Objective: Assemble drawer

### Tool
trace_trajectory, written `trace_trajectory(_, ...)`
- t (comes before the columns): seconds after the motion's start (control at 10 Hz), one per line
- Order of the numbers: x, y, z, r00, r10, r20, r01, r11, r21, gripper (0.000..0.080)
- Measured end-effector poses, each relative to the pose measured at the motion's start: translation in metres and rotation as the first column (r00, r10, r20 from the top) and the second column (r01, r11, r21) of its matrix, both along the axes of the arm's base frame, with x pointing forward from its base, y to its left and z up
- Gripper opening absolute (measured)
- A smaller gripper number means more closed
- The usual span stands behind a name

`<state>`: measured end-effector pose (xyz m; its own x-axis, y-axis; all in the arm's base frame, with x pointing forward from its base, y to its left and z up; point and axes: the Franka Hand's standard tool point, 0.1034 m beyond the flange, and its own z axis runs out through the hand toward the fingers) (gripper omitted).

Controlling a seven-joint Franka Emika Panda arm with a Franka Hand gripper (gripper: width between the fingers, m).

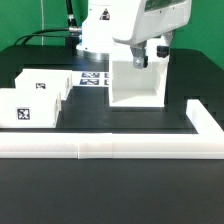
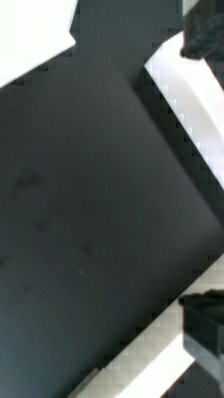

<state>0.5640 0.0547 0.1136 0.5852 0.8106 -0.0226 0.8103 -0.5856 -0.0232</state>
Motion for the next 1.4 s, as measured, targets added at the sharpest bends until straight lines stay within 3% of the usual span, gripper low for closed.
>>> trace_trajectory(0.6,-0.002,0.000,0.001,1.000,-0.022,0.007,0.022,1.000,0.002,0.0650)
trace_trajectory(0.9,-0.049,0.003,0.019,0.978,-0.204,0.048,0.204,0.979,-0.002,0.0650)
trace_trajectory(1.1,-0.073,0.007,0.024,0.948,-0.315,0.041,0.315,0.949,-0.005,0.0650)
trace_trajectory(1.4,-0.070,0.006,0.021,0.956,-0.291,0.038,0.291,0.957,-0.004,0.0650)
